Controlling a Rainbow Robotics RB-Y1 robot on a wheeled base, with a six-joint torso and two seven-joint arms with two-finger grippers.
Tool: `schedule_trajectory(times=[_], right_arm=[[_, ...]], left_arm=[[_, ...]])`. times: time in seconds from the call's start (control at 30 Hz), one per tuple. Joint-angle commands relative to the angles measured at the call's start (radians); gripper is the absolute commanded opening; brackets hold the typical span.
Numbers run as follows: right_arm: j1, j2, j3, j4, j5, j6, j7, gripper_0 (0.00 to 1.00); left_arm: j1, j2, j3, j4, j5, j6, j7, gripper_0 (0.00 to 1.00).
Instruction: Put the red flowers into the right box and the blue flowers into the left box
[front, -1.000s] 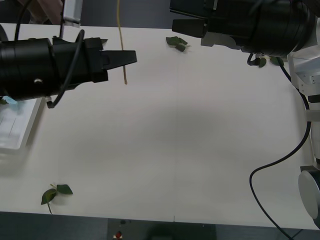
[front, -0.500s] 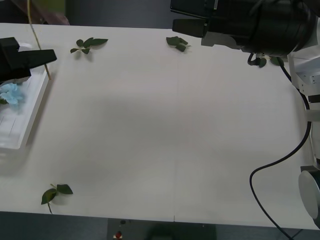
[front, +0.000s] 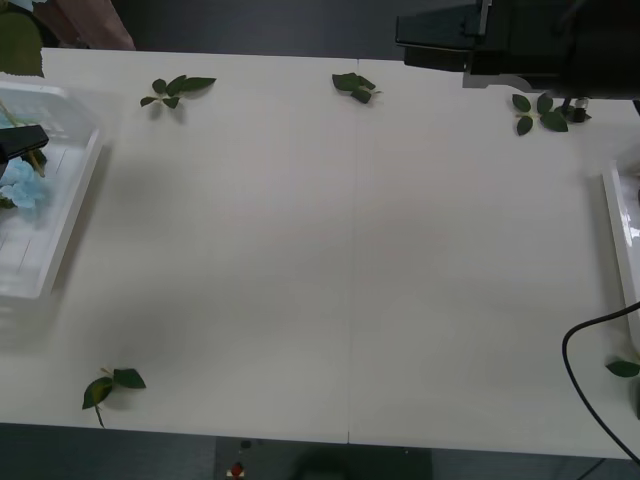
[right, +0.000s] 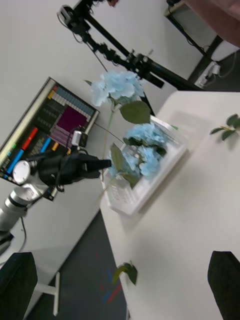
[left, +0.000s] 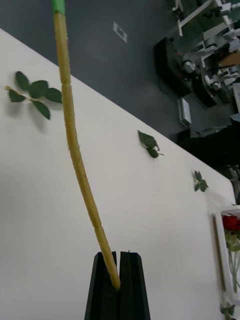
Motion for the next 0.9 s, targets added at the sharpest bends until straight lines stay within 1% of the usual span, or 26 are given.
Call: schedule_trajectory(times=[0.03,0.3,0.47,0.63,0.9], right_arm=[[0.027,-0.064,-0.056,-0.033,0.03,0.07,0.06,1.0],[0.09,-0.13,-0.151,-0.033,0.058,0.196,0.249,1.0],[0.133,-0.186,-0.187,-0.032,0.058,0.257,0.37,1.0],[0.162,-0.225,-0.214,-0.033,0.081,0.306,0.493,1.0],[0.173,-0.258,-0.26,-0.033,0.192,0.398,0.671,1.0]], left_arm=[[0.026,0.054,0.013,0.053,-0.028,0.012,-0.042,0.0],[0.026,0.061,0.004,0.18,-0.038,0.153,-0.063,0.0],[0.025,0.064,-0.05,0.225,-0.038,0.147,-0.079,0.0],[0.025,0.064,-0.074,0.277,-0.038,0.147,-0.085,0.0],[0.017,0.064,-0.125,0.289,-0.038,0.126,-0.097,0.01]])
